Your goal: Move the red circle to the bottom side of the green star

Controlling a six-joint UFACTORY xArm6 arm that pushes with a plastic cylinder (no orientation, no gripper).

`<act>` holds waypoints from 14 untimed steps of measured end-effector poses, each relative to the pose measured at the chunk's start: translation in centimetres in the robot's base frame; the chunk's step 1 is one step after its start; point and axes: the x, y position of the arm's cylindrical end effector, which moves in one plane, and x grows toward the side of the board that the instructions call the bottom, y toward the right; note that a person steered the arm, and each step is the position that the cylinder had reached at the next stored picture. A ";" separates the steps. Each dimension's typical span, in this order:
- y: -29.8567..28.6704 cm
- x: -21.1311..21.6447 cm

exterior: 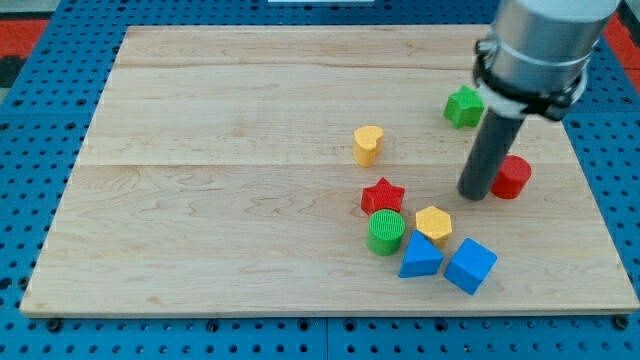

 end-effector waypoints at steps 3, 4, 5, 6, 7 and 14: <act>5.5 1.2; 10.9 1.3; 9.1 -3.7; 7.6 -0.8; 10.2 1.6; -0.9 -3.2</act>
